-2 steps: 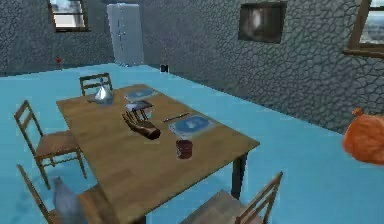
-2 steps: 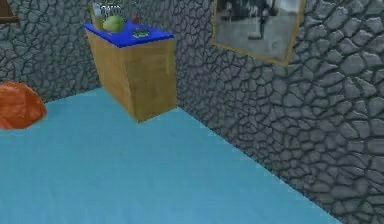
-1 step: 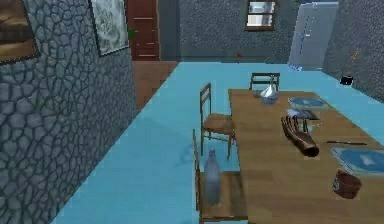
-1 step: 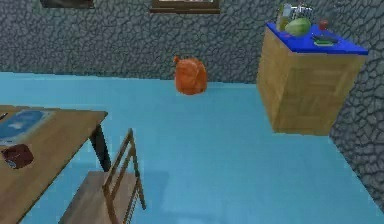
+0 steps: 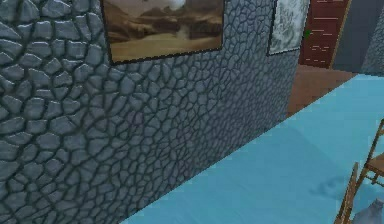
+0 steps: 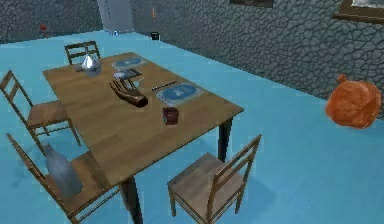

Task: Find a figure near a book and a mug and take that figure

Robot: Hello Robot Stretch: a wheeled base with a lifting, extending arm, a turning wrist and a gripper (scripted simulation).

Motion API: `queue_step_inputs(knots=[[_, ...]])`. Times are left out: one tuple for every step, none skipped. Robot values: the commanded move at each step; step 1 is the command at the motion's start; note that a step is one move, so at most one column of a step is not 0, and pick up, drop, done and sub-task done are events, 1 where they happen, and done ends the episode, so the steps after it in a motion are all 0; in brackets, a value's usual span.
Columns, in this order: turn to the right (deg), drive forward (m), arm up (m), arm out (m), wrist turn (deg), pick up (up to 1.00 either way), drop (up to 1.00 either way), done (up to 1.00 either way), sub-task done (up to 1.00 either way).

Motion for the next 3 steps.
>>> queue_step_inputs(knots=[[0.0,0.15,0.00,0.00,0.0,0.00,0.00,0.00,0.00],[-12.0,0.00,0.00,0.00,0.0,0.00,0.00,0.00,0.00],[45.0,0.00,0.00,0.00,0.0,0.00,0.00,0.00,0.00]])
